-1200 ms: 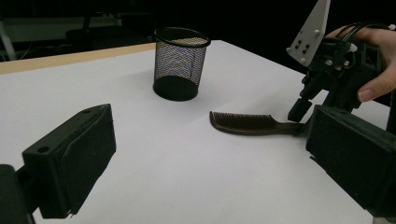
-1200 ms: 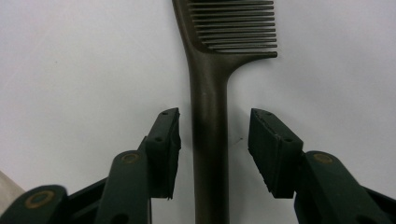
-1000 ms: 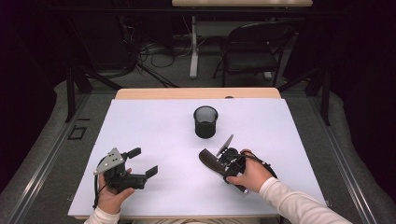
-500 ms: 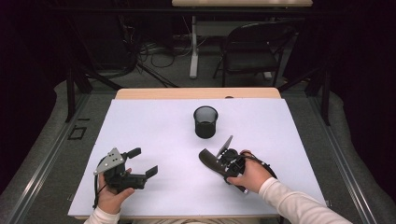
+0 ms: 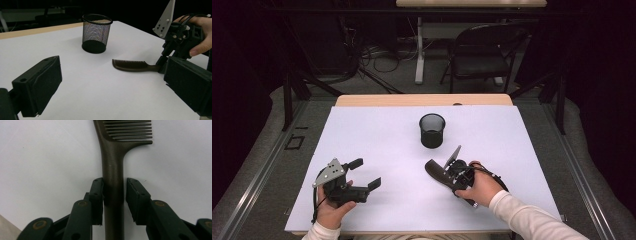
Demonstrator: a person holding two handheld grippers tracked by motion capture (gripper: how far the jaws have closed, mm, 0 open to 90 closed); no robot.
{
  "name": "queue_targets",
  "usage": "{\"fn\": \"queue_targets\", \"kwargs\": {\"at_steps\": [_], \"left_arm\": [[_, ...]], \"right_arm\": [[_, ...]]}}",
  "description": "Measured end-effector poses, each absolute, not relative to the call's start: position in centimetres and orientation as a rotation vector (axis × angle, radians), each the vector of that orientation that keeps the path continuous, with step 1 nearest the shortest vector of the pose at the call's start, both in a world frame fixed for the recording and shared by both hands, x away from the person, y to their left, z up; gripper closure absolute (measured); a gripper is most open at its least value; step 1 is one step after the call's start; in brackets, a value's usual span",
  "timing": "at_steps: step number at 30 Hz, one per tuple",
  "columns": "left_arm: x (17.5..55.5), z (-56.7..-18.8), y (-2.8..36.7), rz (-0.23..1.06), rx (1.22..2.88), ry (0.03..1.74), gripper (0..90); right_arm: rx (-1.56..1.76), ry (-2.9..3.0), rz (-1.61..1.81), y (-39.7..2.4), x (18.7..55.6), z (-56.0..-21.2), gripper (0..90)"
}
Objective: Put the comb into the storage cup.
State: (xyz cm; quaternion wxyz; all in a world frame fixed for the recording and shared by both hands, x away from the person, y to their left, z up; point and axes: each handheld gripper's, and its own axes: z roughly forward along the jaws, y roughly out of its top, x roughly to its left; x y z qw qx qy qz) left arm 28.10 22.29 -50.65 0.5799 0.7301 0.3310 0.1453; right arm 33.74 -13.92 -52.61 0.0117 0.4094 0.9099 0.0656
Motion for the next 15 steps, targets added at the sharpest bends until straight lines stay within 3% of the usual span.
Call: {"fn": "queue_targets", "kwargs": {"at_steps": [15], "left_arm": [[28.10,-50.65,22.29,0.341,1.706,0.773,1.7]], "right_arm": [[1.288,2.846,0.206,-13.81,33.69,-52.56,72.3]]}}
